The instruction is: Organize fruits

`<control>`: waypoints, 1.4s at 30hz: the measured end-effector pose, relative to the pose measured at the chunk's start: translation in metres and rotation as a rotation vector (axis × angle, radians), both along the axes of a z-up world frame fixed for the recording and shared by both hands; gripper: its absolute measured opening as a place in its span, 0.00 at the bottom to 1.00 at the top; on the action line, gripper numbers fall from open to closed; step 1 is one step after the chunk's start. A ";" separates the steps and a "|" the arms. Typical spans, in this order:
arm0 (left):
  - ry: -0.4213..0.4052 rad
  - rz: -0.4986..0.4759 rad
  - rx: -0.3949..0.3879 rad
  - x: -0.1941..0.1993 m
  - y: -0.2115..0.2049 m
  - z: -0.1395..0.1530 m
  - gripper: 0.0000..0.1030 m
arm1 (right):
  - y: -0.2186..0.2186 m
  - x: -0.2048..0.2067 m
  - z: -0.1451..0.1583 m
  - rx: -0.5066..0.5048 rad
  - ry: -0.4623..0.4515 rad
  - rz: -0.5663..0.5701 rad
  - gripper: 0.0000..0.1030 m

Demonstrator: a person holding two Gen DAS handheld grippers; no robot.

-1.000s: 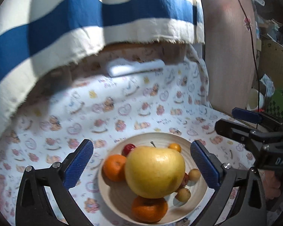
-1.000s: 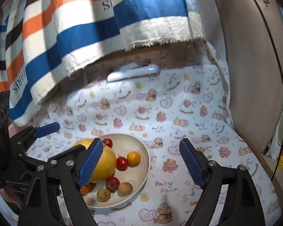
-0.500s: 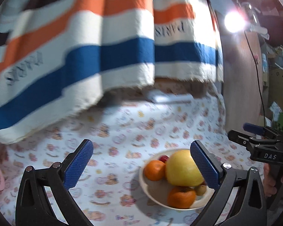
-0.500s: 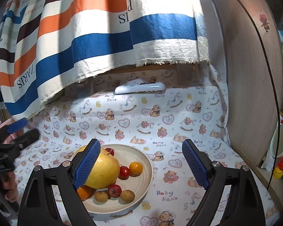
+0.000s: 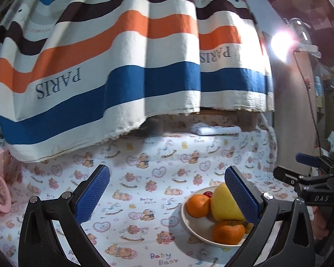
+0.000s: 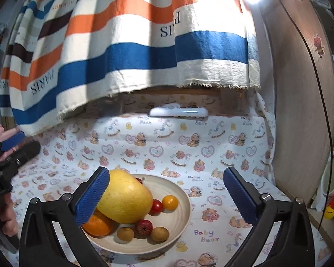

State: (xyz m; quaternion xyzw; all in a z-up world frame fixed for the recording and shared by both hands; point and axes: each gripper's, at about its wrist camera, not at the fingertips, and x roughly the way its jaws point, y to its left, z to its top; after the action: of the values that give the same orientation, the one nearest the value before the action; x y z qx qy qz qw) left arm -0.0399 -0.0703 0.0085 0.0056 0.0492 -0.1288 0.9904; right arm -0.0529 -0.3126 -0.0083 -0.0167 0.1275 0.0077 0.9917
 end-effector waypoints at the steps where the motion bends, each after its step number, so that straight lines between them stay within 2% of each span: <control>1: 0.012 0.013 -0.003 0.002 0.001 -0.001 1.00 | 0.000 0.004 -0.001 -0.002 0.022 -0.006 0.99; 6: 0.117 0.049 0.026 0.023 -0.002 -0.007 0.99 | 0.002 0.005 -0.003 -0.015 0.027 -0.036 0.99; 9: 0.213 0.056 0.037 0.041 -0.003 -0.015 0.99 | 0.001 0.006 -0.004 -0.015 0.031 -0.037 0.99; 12: 0.185 0.073 0.044 0.035 -0.004 -0.015 0.99 | 0.001 0.005 -0.004 -0.016 0.030 -0.038 0.99; 42: 0.194 0.060 0.052 0.036 -0.006 -0.016 1.00 | 0.004 0.006 -0.003 -0.019 0.032 -0.033 0.99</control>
State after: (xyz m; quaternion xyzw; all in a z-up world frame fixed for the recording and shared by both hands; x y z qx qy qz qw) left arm -0.0041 -0.0761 -0.0071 0.0172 0.1484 -0.0980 0.9839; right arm -0.0470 -0.3085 -0.0114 -0.0241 0.1438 -0.0099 0.9893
